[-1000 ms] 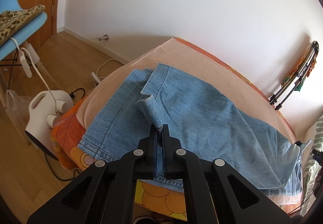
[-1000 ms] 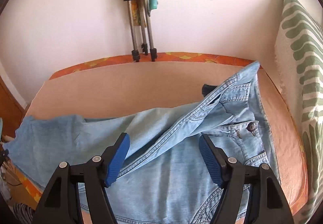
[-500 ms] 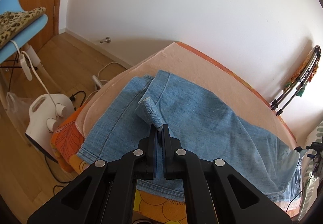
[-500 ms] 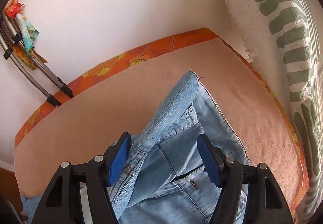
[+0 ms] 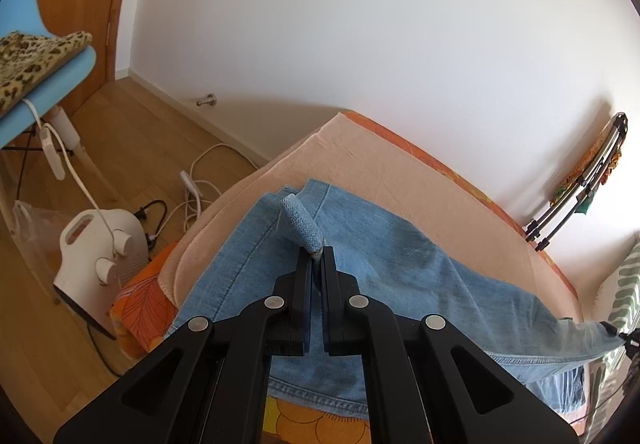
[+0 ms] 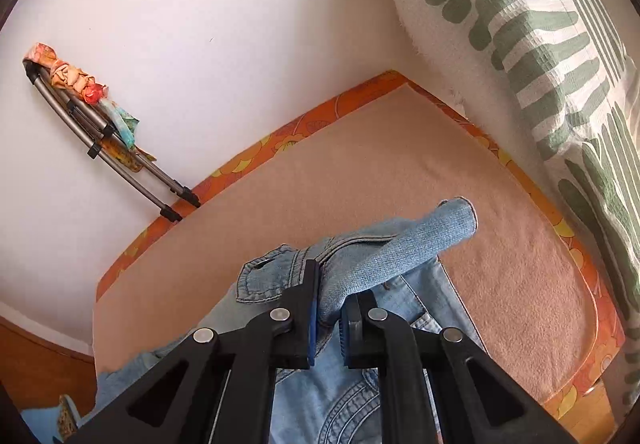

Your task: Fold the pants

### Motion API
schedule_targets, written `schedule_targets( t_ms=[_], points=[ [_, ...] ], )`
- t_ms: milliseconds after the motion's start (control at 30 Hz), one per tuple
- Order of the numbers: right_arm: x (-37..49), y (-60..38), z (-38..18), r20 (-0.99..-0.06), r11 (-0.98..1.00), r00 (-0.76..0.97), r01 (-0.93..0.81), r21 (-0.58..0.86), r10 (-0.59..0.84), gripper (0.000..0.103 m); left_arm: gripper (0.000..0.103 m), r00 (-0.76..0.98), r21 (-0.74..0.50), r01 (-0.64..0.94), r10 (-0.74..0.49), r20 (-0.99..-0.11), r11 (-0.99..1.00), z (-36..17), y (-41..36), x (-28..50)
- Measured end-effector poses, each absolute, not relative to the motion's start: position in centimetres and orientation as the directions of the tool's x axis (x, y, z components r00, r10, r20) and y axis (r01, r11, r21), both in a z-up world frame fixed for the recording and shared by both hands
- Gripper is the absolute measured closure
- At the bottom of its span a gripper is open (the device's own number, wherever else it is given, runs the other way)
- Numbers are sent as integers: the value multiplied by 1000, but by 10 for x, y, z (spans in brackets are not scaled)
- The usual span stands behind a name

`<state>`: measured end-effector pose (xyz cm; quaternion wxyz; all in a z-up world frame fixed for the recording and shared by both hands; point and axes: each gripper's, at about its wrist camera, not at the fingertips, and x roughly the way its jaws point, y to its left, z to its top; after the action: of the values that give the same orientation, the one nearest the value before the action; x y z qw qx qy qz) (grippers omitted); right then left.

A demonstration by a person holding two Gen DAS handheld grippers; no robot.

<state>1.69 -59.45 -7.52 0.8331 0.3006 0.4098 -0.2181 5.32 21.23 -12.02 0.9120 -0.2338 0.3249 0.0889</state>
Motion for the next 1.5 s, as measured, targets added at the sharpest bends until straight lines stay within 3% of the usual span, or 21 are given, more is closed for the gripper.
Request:
schedule_targets(
  t_ms=[200,367,500,667,767,1000,1100,1200,1367,1500],
  points=[
    [-52,-588,-135,-876,699,472,658,279,-94,97,100,739,-372,-346,6,-674,861,-144,216,36],
    [-54,-583,-178,-942,766,302,637,85,-146,93,100,727,-358,-363,21,-686,860,-153,213,29],
    [-61,-580,-165,-946,774,243,633,-14,-215,69,100,730,-367,-365,18,-683,856,-154,213,25],
    [-60,-550,-114,-900,823,324,565,-65,-293,67,100,736,-360,-356,21,-677,862,-154,212,25],
    [-29,-505,-91,-874,900,410,430,-67,-261,67,100,740,-364,-353,19,-672,862,-158,212,24],
    [74,-354,-75,-839,1000,544,-19,-4,7,67,100,735,-402,-351,-16,-677,846,-176,217,21],
    [117,-284,-74,-826,980,553,-200,2,114,62,100,742,-430,-339,-43,-669,836,-179,218,19],
    [159,-204,-80,-814,920,535,-393,-2,227,42,100,745,-448,-323,-68,-664,833,-180,219,20],
    [225,-71,-107,-818,785,419,-616,63,394,41,100,742,-459,-312,-88,-664,832,-186,222,27],
    [272,26,-142,-838,685,299,-719,116,456,41,89,739,-488,-329,-101,-666,808,-195,230,31]
  ],
)
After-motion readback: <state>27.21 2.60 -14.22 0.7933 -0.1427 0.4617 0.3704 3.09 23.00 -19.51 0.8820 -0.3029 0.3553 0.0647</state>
